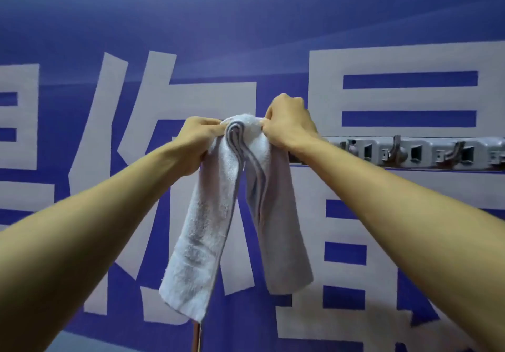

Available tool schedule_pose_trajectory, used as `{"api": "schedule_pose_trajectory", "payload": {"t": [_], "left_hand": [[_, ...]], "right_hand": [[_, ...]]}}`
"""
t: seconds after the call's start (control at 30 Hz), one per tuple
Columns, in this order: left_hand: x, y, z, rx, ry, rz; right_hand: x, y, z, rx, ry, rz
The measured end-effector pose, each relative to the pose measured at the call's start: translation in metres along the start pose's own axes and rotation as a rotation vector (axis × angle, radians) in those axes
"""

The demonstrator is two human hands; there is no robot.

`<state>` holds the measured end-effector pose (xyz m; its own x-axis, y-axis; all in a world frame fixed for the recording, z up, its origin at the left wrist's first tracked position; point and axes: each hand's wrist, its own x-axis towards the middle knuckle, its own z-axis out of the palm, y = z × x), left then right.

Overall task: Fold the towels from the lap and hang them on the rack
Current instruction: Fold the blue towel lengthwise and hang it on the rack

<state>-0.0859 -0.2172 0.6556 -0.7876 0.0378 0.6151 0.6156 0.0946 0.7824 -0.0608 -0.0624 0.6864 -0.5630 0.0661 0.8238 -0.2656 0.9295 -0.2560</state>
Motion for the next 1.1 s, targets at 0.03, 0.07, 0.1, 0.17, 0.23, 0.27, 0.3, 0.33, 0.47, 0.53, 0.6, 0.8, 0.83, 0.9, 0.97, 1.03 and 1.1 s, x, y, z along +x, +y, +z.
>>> {"api": "schedule_pose_trajectory", "payload": {"t": [0.03, 0.07, 0.1, 0.17, 0.23, 0.27, 0.3, 0.33, 0.47, 0.53, 0.6, 0.8, 0.83, 0.9, 0.97, 1.03, 1.1], "left_hand": [[0.004, -0.003, 0.002, 0.019, 0.026, -0.008], [0.007, -0.007, 0.003, 0.042, 0.044, -0.017], [0.009, -0.009, 0.005, 0.063, 0.052, -0.025], [0.009, -0.013, 0.008, 0.082, 0.056, -0.035], [0.006, -0.016, 0.012, 0.066, 0.020, -0.040], [0.003, -0.019, 0.014, 0.051, 0.001, -0.048], [-0.001, -0.023, 0.017, 0.029, -0.012, -0.059], [-0.004, -0.027, 0.019, 0.008, -0.016, -0.072], [-0.020, -0.035, 0.017, -0.028, -0.082, -0.090], [-0.028, -0.034, 0.012, -0.043, -0.115, -0.081], [-0.040, -0.032, 0.009, -0.072, -0.120, -0.092], [-0.091, -0.023, 0.012, -0.044, 0.149, -0.036], [-0.102, -0.019, 0.015, -0.036, 0.192, -0.010], [-0.126, -0.009, 0.024, -0.029, 0.214, 0.049], [-0.150, -0.002, 0.036, -0.002, 0.147, 0.090], [-0.171, 0.000, 0.047, 0.033, 0.022, 0.053], [-0.191, -0.005, 0.059, 0.069, -0.117, -0.032]], "right_hand": [[-0.004, -0.003, 0.002, -0.091, -0.010, -0.035], [-0.008, -0.004, 0.005, -0.174, -0.025, -0.070], [-0.013, -0.005, 0.007, -0.225, -0.046, -0.092], [-0.025, -0.003, 0.012, -0.281, -0.072, -0.132], [-0.034, 0.003, 0.018, -0.309, -0.086, -0.146], [-0.039, 0.006, 0.022, -0.314, -0.089, -0.145], [-0.043, 0.009, 0.026, -0.306, -0.090, -0.139], [-0.048, 0.012, 0.030, -0.279, -0.083, -0.140], [-0.050, 0.022, 0.041, -0.115, -0.036, -0.116], [-0.051, 0.027, 0.041, -0.035, -0.063, -0.081], [-0.058, 0.034, 0.036, 0.024, -0.097, -0.057], [-0.095, 0.052, 0.010, 0.048, -0.199, -0.022], [-0.102, 0.055, 0.004, 0.038, -0.222, -0.015], [-0.115, 0.060, -0.011, 0.027, -0.277, 0.000], [-0.130, 0.066, -0.025, 0.034, -0.325, 0.016], [-0.148, 0.075, -0.038, 0.044, -0.382, 0.035], [-0.169, 0.085, -0.050, 0.048, -0.452, 0.059]]}}
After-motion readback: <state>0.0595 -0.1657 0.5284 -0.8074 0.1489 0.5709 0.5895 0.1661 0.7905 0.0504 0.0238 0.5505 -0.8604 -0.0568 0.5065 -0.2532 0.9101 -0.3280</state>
